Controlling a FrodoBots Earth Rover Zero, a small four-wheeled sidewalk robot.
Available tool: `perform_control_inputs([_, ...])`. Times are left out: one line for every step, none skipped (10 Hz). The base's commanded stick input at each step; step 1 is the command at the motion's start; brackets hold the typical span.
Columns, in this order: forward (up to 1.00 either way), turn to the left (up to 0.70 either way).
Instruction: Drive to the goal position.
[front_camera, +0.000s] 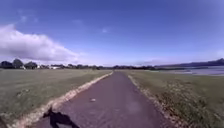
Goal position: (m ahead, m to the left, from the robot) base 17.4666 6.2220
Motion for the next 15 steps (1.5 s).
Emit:
perform_control_inputs([0.7, 0.0])
perform_control_inputs([0.7, 0.0])
perform_control_inputs([0.7, 0.0])
perform_control_inputs([0.7, 0.0])
perform_control_inputs([0.7, 0.0])
perform_control_inputs([0.7, 0.0])
perform_control_inputs([0.7, 0.0])
perform_control_inputs([0.7, 0.0])
perform_control_inputs([0.7, 0.0])
perform_control_inputs([0.7, 0.0])
perform_control_inputs([0.7, 0.0])
perform_control_inputs([0.7, 0.0])
perform_control_inputs([0.7, 0.0])
perform_control_inputs([0.7, 0.0])
perform_control_inputs([0.7, 0.0])
